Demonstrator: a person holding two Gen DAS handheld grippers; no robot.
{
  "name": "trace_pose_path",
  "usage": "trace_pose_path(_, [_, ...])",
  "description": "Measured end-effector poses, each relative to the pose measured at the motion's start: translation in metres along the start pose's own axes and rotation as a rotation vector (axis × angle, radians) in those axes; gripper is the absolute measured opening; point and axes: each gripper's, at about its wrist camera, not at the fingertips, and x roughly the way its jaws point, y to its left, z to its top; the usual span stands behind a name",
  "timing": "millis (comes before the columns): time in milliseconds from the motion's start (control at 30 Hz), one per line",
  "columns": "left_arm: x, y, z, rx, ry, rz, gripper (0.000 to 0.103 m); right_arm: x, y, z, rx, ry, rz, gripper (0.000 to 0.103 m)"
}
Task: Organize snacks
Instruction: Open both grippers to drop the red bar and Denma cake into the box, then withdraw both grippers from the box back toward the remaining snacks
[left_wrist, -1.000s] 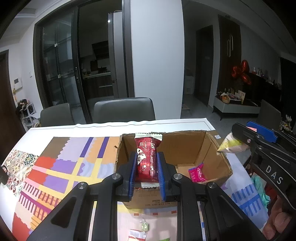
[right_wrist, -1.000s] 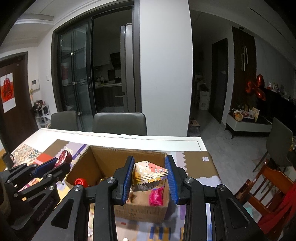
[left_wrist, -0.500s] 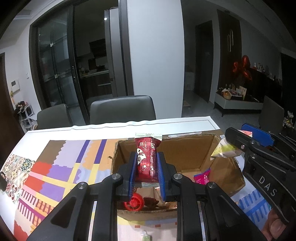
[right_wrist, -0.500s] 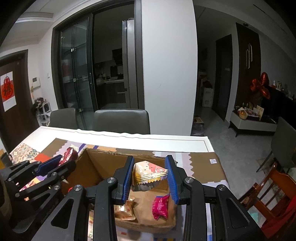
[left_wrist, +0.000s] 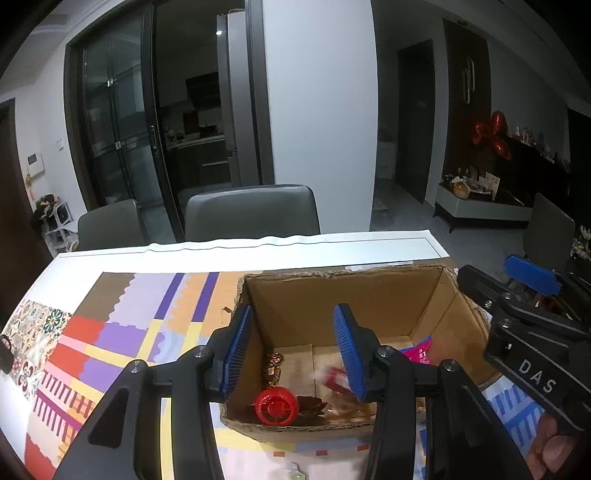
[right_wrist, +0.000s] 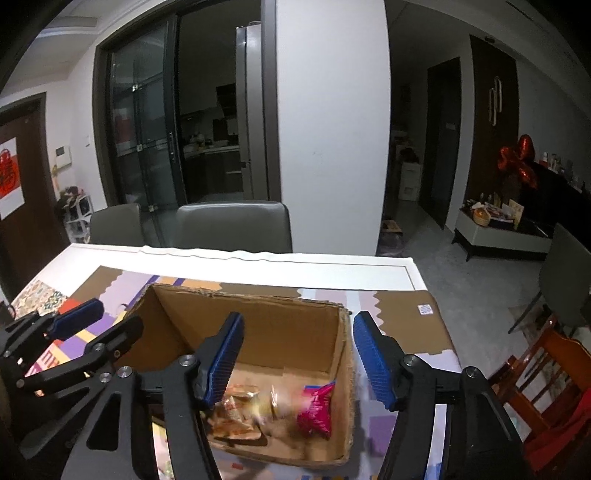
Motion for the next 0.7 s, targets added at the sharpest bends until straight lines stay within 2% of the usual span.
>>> trace_pose_path(333, [-0.024, 0.008, -0.008, -0.005, -0.021, 0.016, 0.055, -0.025, -0.001, -0.004, 0.003, -0.029, -0.036, 0.075])
trace_pose_path(567, [-0.048, 0.012, -0.019, 0.006, -0.025, 0.031, 0.055, -0.047, 0.001, -0.015, 0.004, -0.038, -0.048, 0.081])
trace_pose_path(700, [-0.062, 0.013, -0.026, 0.007, -0.035, 0.033, 0.059, -0.062, 0.006, -0.021, 0.005, -0.049, -0.047, 0.081])
